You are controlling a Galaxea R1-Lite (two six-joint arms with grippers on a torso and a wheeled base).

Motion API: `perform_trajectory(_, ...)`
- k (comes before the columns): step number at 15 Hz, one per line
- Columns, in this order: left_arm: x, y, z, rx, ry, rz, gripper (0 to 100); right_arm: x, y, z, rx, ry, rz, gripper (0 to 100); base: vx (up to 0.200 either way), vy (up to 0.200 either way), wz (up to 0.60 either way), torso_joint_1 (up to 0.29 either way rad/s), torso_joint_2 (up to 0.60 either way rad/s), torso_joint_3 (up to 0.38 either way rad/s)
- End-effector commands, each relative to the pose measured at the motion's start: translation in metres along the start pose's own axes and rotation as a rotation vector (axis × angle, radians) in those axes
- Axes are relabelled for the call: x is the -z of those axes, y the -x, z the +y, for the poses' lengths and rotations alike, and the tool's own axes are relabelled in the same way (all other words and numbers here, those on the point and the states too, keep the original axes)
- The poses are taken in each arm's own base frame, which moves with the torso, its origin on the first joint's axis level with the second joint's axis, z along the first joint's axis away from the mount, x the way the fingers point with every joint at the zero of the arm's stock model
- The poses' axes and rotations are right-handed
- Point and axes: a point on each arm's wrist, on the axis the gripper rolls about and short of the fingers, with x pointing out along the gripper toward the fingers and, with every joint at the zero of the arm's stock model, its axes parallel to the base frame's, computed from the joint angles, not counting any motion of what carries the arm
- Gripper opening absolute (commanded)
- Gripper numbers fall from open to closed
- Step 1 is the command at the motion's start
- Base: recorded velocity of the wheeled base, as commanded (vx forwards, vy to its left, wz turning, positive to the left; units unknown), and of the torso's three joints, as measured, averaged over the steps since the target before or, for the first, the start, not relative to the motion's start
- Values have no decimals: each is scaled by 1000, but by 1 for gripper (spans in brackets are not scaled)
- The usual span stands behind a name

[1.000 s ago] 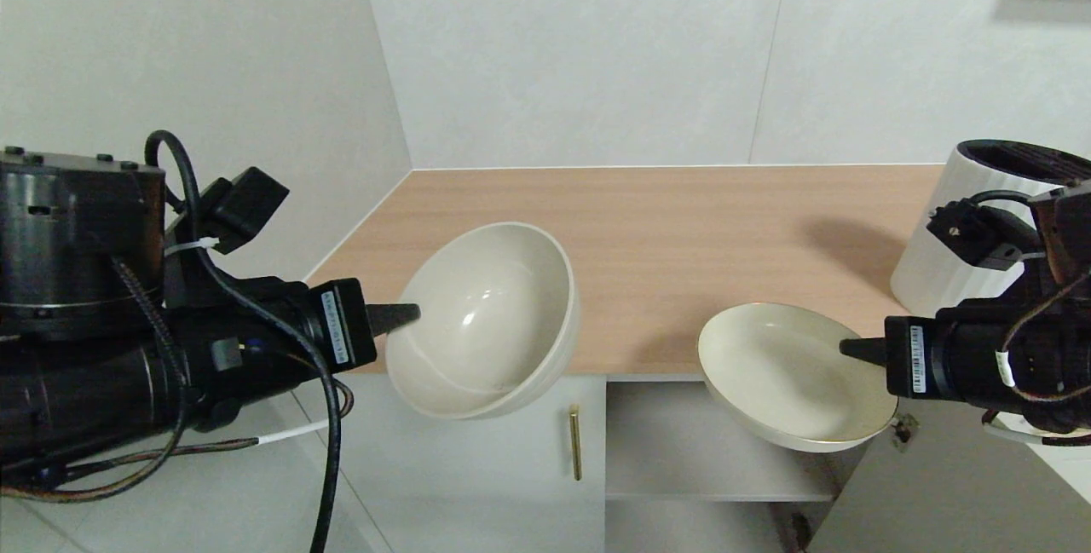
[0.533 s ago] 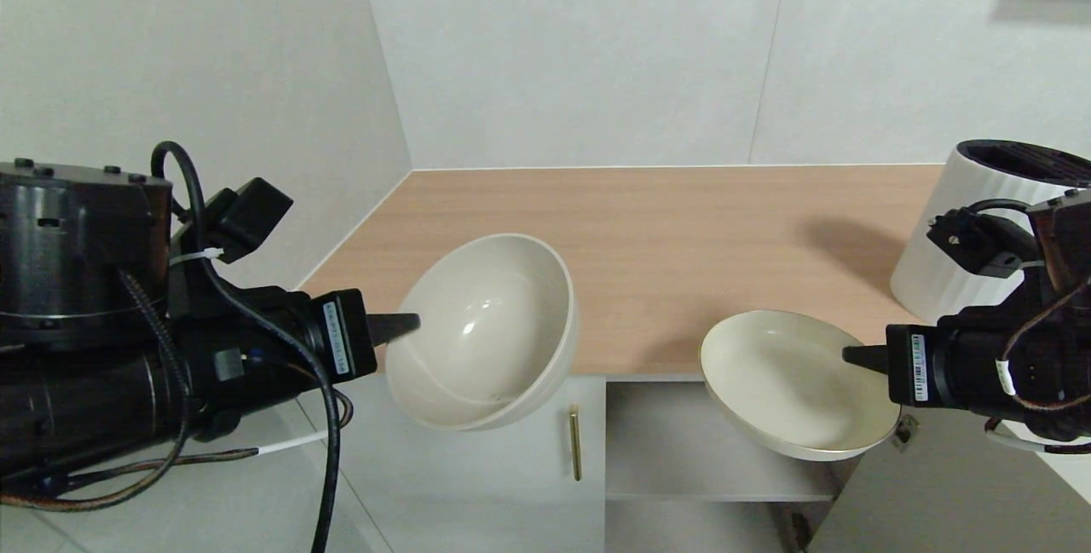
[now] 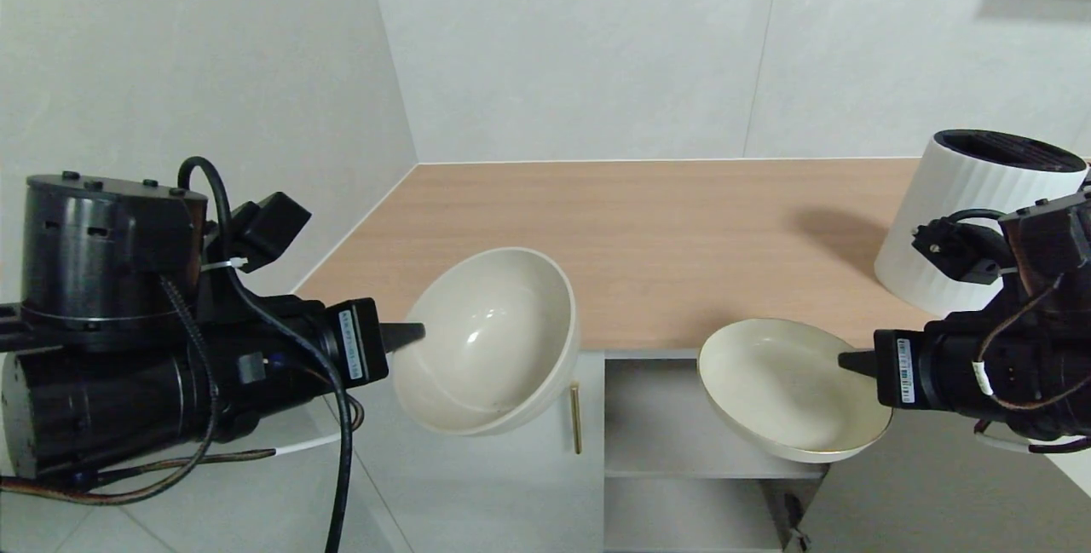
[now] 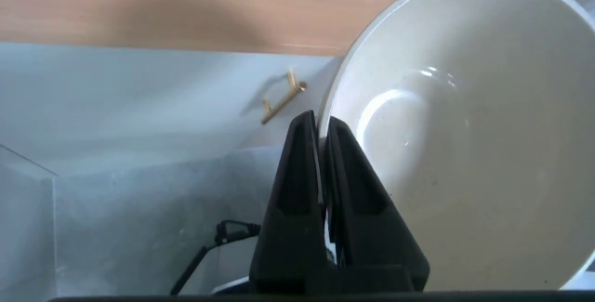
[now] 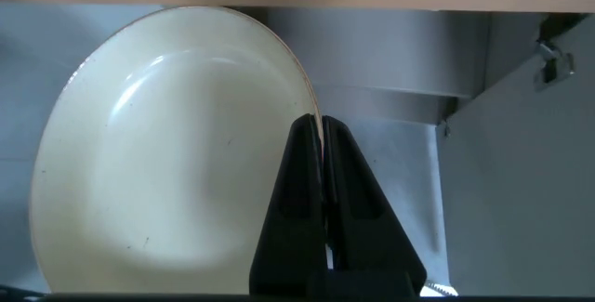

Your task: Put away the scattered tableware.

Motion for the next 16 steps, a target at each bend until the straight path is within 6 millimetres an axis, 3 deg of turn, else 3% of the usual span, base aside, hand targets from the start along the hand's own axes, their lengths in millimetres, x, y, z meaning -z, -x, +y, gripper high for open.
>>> perform_trajectory(1, 2, -5, 1, -7, 1, 15, 0, 1, -4, 0, 5, 2, 14, 0, 0, 0, 0, 0, 0, 0)
perform_trajectory(7, 6, -16, 3, -26, 3, 48, 0, 2, -11, -3, 19, -6, 15, 0, 0, 0, 0, -8, 24, 13)
perform_trajectory(16, 6, -16, 3, -26, 3, 54, 0, 3, -14, -3, 19, -6, 15, 0, 0, 0, 0, -175, 443, 265)
